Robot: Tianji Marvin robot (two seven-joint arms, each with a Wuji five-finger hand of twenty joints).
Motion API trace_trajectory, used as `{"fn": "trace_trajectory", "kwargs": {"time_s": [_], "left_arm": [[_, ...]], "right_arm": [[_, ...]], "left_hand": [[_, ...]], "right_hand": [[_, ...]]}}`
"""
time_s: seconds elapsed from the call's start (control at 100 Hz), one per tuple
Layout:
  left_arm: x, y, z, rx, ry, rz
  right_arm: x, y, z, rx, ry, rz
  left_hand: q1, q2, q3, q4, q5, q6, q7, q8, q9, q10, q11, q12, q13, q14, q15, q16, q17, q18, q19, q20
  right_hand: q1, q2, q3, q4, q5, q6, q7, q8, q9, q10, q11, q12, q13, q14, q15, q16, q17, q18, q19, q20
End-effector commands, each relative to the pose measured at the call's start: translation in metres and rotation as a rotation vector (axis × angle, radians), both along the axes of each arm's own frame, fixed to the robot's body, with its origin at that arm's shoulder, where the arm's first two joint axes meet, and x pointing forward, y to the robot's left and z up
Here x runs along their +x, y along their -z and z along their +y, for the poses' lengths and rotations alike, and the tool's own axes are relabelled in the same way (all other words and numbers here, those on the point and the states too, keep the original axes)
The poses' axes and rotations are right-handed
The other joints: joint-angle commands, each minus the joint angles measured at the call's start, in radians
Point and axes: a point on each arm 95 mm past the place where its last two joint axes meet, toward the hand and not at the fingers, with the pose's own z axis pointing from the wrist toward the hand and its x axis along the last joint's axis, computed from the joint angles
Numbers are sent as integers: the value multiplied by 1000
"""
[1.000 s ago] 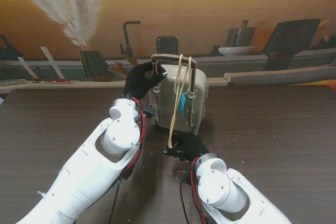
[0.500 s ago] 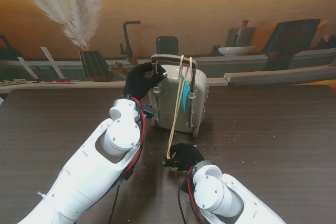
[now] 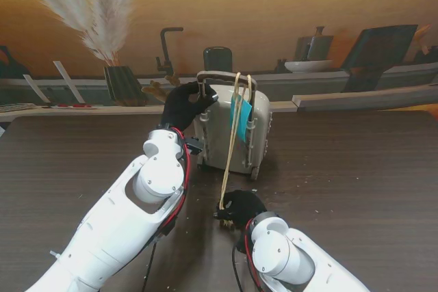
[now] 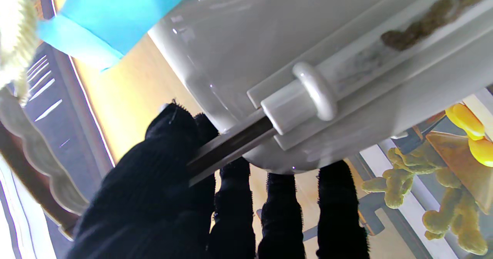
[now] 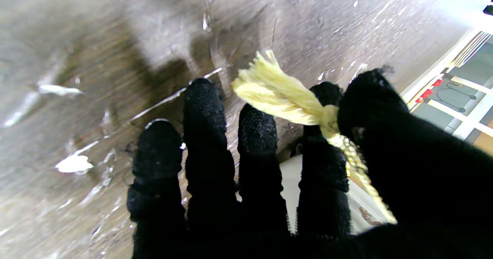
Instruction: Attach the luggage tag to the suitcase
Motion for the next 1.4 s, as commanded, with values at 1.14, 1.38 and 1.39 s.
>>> {"fn": "trace_trajectory", "kwargs": {"time_s": [1.14, 1.38, 1.39], "left_arm": [[-44, -4, 23, -58, 43, -42], [-98, -15, 41, 11, 23, -60], [-101, -15, 41, 15, 22, -59]], "right_arm": [[-15, -78, -85, 117, 220, -395], [-25, -96, -108, 68, 191, -518], [-25, -96, -109, 67, 189, -522]], "left_hand": [[-288, 100, -128, 130, -483, 117, -535, -56, -511, 90, -148, -118, -332, 17, -294, -93, -224, -106, -938, -131], [-262, 111, -118, 130, -463, 127, -535, -55, -478, 98, -141, -117, -304, 12, -296, -90, -218, -110, -933, -105], [-261, 111, -119, 130, -463, 127, -536, -55, -478, 98, -142, -117, -305, 11, -297, -90, -219, -112, -933, -104]], "right_hand": [[-168, 100, -43, 156, -219, 306, -542, -83, -382, 85, -327, -378, -357, 33, -476, -193, -346, -62, -424, -248], [-184, 122, -93, 161, -238, 264, -539, -75, -390, 73, -361, -396, -380, 28, -551, -220, -374, -87, -492, -293], [-185, 124, -94, 161, -239, 260, -539, -74, -391, 71, -362, -396, -381, 28, -554, -221, -375, -88, -493, -294]]}}
